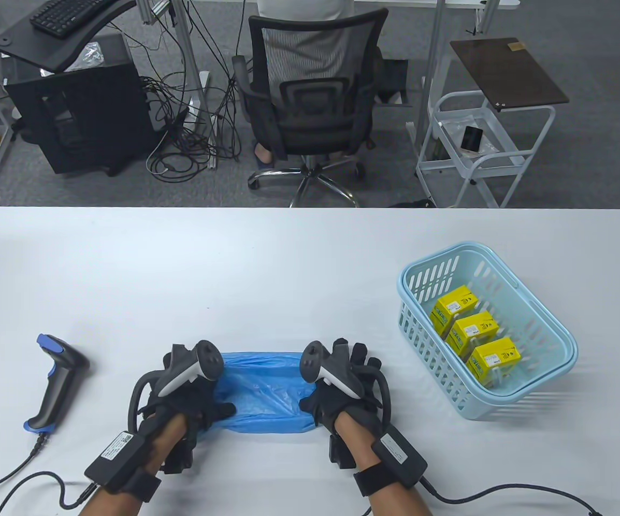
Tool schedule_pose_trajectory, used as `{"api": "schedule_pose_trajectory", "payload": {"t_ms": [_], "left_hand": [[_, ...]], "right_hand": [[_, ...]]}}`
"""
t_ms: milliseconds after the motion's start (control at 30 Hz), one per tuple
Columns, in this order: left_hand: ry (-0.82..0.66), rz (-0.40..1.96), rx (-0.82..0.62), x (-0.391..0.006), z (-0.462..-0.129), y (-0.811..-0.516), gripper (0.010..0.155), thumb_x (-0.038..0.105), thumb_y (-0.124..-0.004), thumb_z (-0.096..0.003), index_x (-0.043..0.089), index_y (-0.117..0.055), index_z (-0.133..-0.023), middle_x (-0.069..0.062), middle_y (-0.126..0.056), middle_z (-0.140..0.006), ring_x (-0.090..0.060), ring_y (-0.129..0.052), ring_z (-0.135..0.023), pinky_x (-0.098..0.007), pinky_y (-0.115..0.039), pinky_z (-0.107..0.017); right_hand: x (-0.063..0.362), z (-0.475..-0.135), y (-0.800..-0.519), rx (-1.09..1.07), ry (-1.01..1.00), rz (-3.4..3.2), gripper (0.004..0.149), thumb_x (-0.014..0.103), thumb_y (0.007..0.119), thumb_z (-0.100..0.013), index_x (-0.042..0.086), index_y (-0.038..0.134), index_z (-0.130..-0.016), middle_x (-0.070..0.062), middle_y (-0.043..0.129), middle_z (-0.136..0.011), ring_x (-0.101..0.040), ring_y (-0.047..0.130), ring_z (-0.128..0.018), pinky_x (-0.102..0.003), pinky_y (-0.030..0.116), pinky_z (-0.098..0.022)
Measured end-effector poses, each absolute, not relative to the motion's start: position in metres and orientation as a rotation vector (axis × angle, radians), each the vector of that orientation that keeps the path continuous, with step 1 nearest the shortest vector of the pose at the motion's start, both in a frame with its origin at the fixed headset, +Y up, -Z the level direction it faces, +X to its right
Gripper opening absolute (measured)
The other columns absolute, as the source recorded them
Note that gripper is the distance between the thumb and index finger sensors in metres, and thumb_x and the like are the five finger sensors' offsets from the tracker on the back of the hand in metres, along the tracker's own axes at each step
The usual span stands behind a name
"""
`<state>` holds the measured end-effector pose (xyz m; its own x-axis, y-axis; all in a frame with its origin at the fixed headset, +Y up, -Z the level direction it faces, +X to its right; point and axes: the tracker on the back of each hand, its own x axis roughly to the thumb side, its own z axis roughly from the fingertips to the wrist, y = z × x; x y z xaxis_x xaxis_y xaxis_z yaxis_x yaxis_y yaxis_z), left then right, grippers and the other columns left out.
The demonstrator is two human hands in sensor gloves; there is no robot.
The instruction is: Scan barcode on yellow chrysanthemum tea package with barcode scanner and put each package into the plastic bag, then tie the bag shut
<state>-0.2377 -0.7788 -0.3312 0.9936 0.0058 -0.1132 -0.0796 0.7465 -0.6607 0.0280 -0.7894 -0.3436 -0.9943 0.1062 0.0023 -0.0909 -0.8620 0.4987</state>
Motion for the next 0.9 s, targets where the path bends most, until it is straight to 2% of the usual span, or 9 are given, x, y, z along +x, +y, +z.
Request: {"api": "schedule_pose_trajectory", "payload": {"t_ms": [67, 167, 267, 367, 433, 667, 900], "left_hand": [[0.080, 0.020, -0.734, -0.238, -0.330, -0.777, 0.099, 0.069, -0.076, -0.0326, 0.051, -0.008, -0.103, -0.013, 0.000, -0.112, -0.048, 0.002, -0.101, -0.072, -0.023, -0.073], [0.066, 0.013, -0.746, -0.240, -0.329, -0.777, 0.101, 0.068, -0.077, -0.0321, 0.050, -0.008, -0.103, -0.014, -0.001, -0.112, -0.049, 0.001, -0.101, -0.072, -0.025, -0.073], [0.076, 0.004, -0.745, -0.245, -0.328, -0.777, 0.101, 0.070, -0.077, -0.0313, 0.051, -0.007, -0.102, -0.016, 0.003, -0.111, -0.050, 0.003, -0.100, -0.072, -0.024, -0.072], [0.073, -0.048, -0.683, -0.244, -0.327, -0.775, 0.101, 0.074, -0.074, -0.0293, 0.050, -0.010, -0.104, -0.017, -0.002, -0.112, -0.050, 0.001, -0.101, -0.072, -0.024, -0.072], [0.069, -0.031, -0.692, -0.246, -0.326, -0.776, 0.101, 0.075, -0.072, -0.0298, 0.049, -0.009, -0.104, -0.018, -0.001, -0.111, -0.051, 0.002, -0.100, -0.072, -0.024, -0.072], [0.047, -0.007, -0.716, -0.246, -0.327, -0.777, 0.102, 0.073, -0.075, -0.0309, 0.047, -0.009, -0.104, -0.017, -0.004, -0.112, -0.051, 0.001, -0.101, -0.072, -0.025, -0.073], [0.051, -0.007, -0.672, -0.250, -0.329, -0.775, 0.102, 0.075, -0.076, -0.0289, 0.050, -0.013, -0.105, -0.015, -0.005, -0.113, -0.050, 0.002, -0.101, -0.072, -0.023, -0.073]], "right_hand": [[0.030, -0.344, -0.793, -0.027, 0.926, 2.887, 0.094, 0.062, 0.084, -0.033, 0.040, 0.023, -0.101, -0.022, 0.003, -0.108, -0.059, 0.007, -0.094, -0.077, 0.021, -0.064], [0.031, -0.345, -0.792, -0.037, 0.962, 2.890, 0.098, 0.063, 0.085, -0.032, 0.039, 0.020, -0.101, -0.025, 0.003, -0.107, -0.061, 0.008, -0.094, -0.078, 0.023, -0.063], [0.032, -0.344, -0.791, -0.039, 0.946, 2.865, 0.097, 0.061, 0.087, -0.033, 0.039, 0.022, -0.101, -0.025, 0.003, -0.107, -0.061, 0.009, -0.094, -0.078, 0.023, -0.063], [0.032, -0.344, -0.790, -0.027, 0.960, 2.861, 0.098, 0.060, 0.087, -0.033, 0.039, 0.021, -0.101, -0.025, 0.002, -0.106, -0.061, 0.008, -0.094, -0.078, 0.023, -0.063], [0.033, -0.345, -0.789, -0.010, 0.980, 2.853, 0.098, 0.060, 0.087, -0.033, 0.039, 0.020, -0.101, -0.025, 0.001, -0.106, -0.061, 0.008, -0.094, -0.078, 0.023, -0.063], [0.035, -0.350, -0.789, -0.021, 0.943, 2.855, 0.096, 0.060, 0.088, -0.033, 0.040, 0.023, -0.101, -0.023, -0.001, -0.106, -0.059, 0.006, -0.094, -0.077, 0.021, -0.064], [0.037, -0.349, -0.790, -0.030, 0.881, 2.857, 0.094, 0.062, 0.087, -0.032, 0.042, 0.026, -0.101, -0.022, 0.001, -0.107, -0.059, 0.006, -0.094, -0.077, 0.020, -0.064]]}}
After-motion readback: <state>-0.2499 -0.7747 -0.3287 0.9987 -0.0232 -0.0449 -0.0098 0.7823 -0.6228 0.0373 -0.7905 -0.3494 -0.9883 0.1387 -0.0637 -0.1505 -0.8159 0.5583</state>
